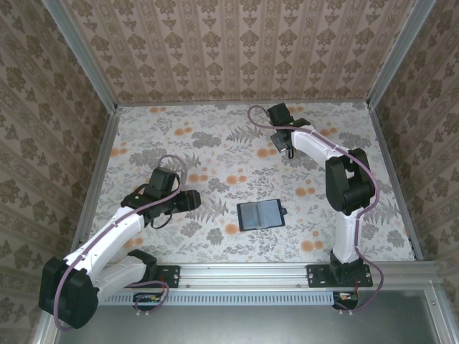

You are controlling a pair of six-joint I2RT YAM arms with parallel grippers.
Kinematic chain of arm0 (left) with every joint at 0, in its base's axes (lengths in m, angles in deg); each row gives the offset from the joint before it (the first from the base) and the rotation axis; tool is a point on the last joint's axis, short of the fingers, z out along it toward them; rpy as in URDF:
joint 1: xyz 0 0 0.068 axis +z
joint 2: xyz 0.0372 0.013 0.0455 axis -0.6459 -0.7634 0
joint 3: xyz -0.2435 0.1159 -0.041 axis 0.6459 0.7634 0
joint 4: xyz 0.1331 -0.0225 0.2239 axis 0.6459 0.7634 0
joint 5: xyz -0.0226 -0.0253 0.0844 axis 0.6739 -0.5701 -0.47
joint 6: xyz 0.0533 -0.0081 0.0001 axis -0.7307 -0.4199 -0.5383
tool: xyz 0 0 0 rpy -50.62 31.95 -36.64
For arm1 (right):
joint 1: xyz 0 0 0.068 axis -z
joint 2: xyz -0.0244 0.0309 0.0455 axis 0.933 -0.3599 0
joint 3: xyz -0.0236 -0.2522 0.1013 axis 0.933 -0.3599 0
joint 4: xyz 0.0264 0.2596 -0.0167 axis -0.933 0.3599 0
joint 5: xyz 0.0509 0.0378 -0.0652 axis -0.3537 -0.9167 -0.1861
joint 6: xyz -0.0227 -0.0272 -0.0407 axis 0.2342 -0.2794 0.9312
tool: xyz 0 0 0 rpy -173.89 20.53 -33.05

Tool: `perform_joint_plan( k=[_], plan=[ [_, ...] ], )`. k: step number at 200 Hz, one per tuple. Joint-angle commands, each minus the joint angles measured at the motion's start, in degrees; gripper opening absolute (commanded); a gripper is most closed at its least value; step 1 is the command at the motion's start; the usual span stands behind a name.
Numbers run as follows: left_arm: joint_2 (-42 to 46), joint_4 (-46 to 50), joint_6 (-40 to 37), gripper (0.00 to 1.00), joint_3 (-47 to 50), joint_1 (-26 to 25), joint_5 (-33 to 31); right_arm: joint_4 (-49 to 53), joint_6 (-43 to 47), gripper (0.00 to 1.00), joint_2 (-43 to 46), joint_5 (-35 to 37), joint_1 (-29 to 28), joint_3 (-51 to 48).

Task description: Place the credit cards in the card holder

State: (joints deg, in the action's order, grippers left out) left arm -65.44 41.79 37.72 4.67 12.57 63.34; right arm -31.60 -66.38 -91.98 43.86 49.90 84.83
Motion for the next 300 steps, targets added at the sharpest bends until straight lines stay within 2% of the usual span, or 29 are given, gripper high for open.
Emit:
perform_joint_plan(
  k=[1,40,60,94,113,145,169,189,224,251,300],
  plan=[
    [-0.48,0.58,-1.05,0.62,-0.54,0.29,1.91,2.60,-2.81,0.00,4.28,0.19,0.10,-0.17],
    [-0.23,-3.23,-1.56,0.64,0.17,-0.01,9.38,4.08,-10.81,0.00,13.19,-6.89,0.14,-5.10],
    [-0.61,-6.65,-0.33,0.65,1.66,-1.28,10.07,2.53,-16.55,0.00,19.57,-12.86,0.26,-11.17],
    [-4.56,-9.10,-1.04,0.65,1.13,-5.52,10.26,-4.61,-26.44,0.00,30.97,-32.00,0.28,-25.99],
    [-8.85,-11.51,-2.04,0.60,-0.25,-8.82,11.42,-8.42,-30.94,0.00,36.43,-44.40,0.28,-34.61],
    [-16.58,-10.63,-7.16,0.56,-4.11,-13.72,11.76,-15.73,-35.09,0.00,41.49,-59.61,0.31,-48.15],
    [-19.67,-8.75,-9.98,0.54,-5.36,-13.91,11.74,-15.96,-34.32,0.00,41.19,-63.98,0.37,-53.10],
    [-21.22,-12.92,-8.82,0.55,-4.69,-14.25,12.64,-19.05,-35.35,0.00,39.88,-68.56,0.39,-55.65],
    [-26.27,-16.03,-8.54,0.52,-6.76,-17.07,12.63,-24.32,-36.65,0.00,34.48,-72.02,0.98,-56.41],
    [-29.59,-15.64,-8.17,0.47,-8.74,-18.03,12.87,-25.18,-36.42,0.00,31.22,-72.01,2.01,-56.17],
    [-31.73,-16.67,-7.30,0.46,-9.73,-18.87,11.48,-24.89,-36.76,0.00,34.43,-70.08,4.77,-58.58]
  ],
)
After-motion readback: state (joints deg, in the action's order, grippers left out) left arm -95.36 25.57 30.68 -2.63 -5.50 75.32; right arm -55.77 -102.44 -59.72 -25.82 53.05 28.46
